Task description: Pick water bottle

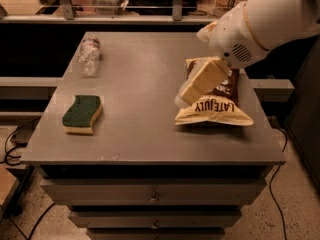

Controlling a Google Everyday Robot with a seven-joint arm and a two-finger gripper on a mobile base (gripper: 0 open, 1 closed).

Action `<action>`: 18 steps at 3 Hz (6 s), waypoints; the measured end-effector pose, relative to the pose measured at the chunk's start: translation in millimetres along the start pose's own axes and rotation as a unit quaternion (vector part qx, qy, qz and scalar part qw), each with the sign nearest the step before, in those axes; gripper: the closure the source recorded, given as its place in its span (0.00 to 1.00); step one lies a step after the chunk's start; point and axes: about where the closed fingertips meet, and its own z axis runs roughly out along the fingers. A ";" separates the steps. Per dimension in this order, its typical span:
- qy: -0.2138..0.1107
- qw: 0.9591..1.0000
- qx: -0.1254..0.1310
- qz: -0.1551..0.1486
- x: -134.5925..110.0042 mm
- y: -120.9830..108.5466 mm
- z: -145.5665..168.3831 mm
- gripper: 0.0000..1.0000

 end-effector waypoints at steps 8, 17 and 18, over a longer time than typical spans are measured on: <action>-0.065 0.983 0.037 0.165 -112.8 -73.6 219.7 0.00; -0.123 0.951 0.071 0.276 -155.3 -111.5 359.4 0.62; -0.133 0.955 0.068 0.257 -168.8 -117.9 334.6 0.86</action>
Offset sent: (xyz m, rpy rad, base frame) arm 0.0896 0.0849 0.0008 0.2062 -0.0228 -0.2464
